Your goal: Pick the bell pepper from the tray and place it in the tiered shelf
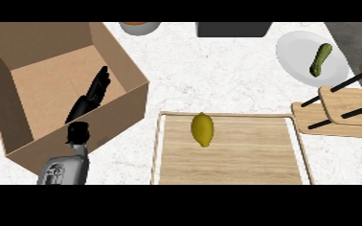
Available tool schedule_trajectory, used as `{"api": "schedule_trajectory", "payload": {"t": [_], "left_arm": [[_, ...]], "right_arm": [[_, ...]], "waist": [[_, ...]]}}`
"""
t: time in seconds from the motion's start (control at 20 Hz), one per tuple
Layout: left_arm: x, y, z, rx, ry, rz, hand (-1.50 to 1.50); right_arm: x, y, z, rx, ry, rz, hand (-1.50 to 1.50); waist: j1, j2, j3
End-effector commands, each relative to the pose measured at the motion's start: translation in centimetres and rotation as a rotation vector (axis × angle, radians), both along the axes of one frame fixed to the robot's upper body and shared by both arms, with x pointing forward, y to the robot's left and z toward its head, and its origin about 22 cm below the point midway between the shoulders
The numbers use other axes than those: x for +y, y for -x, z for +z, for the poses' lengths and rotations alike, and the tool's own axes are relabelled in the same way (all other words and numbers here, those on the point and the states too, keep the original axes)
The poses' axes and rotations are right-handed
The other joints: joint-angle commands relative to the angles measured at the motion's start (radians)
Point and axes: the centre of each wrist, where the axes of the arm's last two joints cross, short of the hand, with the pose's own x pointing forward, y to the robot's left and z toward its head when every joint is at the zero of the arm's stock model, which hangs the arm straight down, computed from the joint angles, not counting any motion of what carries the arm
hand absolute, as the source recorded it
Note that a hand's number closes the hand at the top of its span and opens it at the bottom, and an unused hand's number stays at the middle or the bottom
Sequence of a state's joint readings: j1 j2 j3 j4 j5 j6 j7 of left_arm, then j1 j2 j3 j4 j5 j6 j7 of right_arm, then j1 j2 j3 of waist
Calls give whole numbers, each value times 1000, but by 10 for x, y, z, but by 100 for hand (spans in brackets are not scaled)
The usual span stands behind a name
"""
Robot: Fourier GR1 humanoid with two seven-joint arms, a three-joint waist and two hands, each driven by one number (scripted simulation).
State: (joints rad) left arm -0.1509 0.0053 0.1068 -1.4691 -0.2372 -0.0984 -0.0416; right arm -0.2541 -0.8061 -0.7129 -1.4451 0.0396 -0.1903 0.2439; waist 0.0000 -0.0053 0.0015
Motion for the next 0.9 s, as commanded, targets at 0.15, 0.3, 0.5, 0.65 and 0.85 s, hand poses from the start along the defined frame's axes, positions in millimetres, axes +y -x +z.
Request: {"api": "schedule_trajectory", "payload": {"t": [0.15, 0.3, 0.5, 0.65, 0.85], "left_arm": [[-13, -4, -2, 43, -11, -16, 0], [-15, -10, -2, 39, -15, -19, 0], [0, 4, -7, 54, -9, 0, 0], [-11, 8, 0, 33, -10, 8, 0], [13, 12, 1, 57, -5, 21, 0]], "right_arm": [[-13, 35, 43, -232, -197, -15, -150], [-41, 60, 62, -242, -238, -110, -150], [-75, 106, 79, -200, -311, -176, -150], [-96, 128, 66, -65, -386, -186, -150], [-129, 178, 59, 8, -382, -186, -150]], "waist": [[-24, -1, -2], [-25, 3, -2], [-28, 1, -1], [-36, 0, -1], [-47, -2, 1]]}}
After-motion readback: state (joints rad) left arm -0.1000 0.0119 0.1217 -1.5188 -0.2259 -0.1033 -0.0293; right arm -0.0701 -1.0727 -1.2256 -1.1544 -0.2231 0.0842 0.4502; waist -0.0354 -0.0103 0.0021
